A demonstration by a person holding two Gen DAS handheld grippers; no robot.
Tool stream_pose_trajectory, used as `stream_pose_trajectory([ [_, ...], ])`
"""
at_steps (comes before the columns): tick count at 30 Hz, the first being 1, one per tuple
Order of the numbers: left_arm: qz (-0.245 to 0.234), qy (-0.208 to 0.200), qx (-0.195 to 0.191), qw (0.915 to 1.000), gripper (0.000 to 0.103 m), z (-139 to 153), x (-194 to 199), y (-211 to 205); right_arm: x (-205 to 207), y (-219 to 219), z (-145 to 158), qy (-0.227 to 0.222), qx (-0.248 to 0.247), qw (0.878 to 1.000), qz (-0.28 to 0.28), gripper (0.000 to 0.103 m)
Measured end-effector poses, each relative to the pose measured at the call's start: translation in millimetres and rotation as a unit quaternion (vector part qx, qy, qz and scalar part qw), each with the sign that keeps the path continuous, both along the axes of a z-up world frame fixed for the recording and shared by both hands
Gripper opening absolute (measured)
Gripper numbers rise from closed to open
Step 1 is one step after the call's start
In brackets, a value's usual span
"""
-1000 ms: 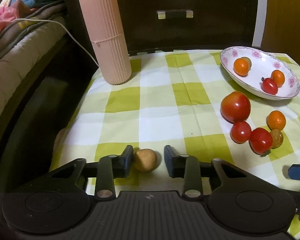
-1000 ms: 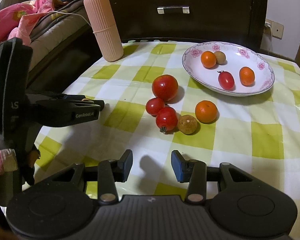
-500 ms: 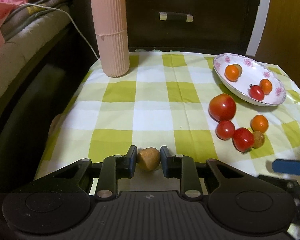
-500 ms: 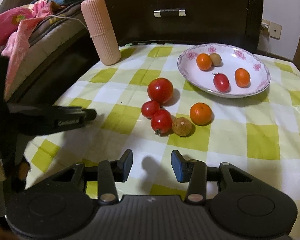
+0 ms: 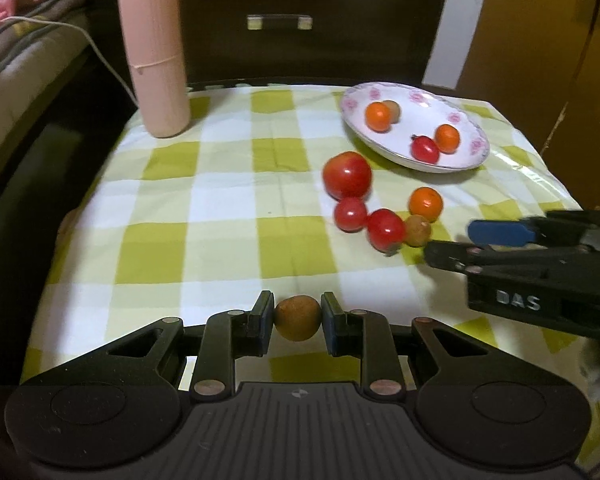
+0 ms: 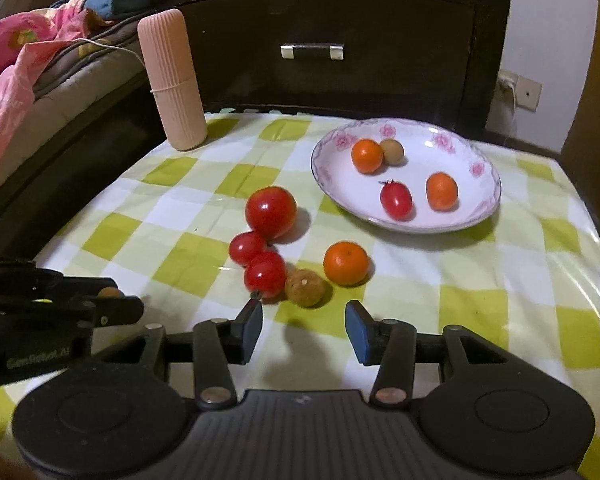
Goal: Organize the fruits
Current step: 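Grasp a brown round fruit with the right tool while the left tool holds the brown ball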
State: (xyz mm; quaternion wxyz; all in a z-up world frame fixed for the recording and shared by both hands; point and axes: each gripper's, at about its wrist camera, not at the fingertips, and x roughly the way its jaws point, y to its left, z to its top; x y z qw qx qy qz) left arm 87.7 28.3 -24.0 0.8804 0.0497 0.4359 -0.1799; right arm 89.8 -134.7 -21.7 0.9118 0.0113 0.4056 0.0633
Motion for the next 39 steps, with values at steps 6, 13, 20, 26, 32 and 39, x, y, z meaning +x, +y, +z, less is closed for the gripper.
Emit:
stream_pose_trajectory([
  [6, -0.014, 0.005, 0.002, 0.9999, 0.033, -5.7, 1.0, -7.9, 15.4, 2.7, -10.4, -0.005, -0.008, 1.0, 0.018, 0.043],
  [13, -0.029, 0.014, 0.003, 0.9995, 0.033, -11.7, 0.5, -15.1, 19.3, 0.5, -13.8, -0.013, -0.004, 1.0, 0.028, 0.043],
  [20, -0.028, 0.021, -0.002, 0.9994, 0.034, -12.3, 1.1, -14.2, 19.3, -5.5, -11.8, -0.006, 0.002, 0.999, 0.045, 0.043],
  [26, -0.031, 0.027, 0.0, 0.9991, 0.038, -14.8, -0.5, -15.2, 25.3, -0.1, -17.3, -0.002, -0.001, 0.998, 0.067, 0.043],
  [32, -0.036, 0.026, 0.004, 0.999, 0.039, -17.1, -0.1, -17.3, 28.2, 0.2, -18.7, -0.004, 0.006, 0.997, 0.079, 0.043],
  [39, -0.045, 0.029, 0.003, 0.9986, 0.047, -18.0, -0.3, -20.8, 34.3, -4.8, -20.8, 0.019, 0.023, 0.996, 0.09, 0.042],
])
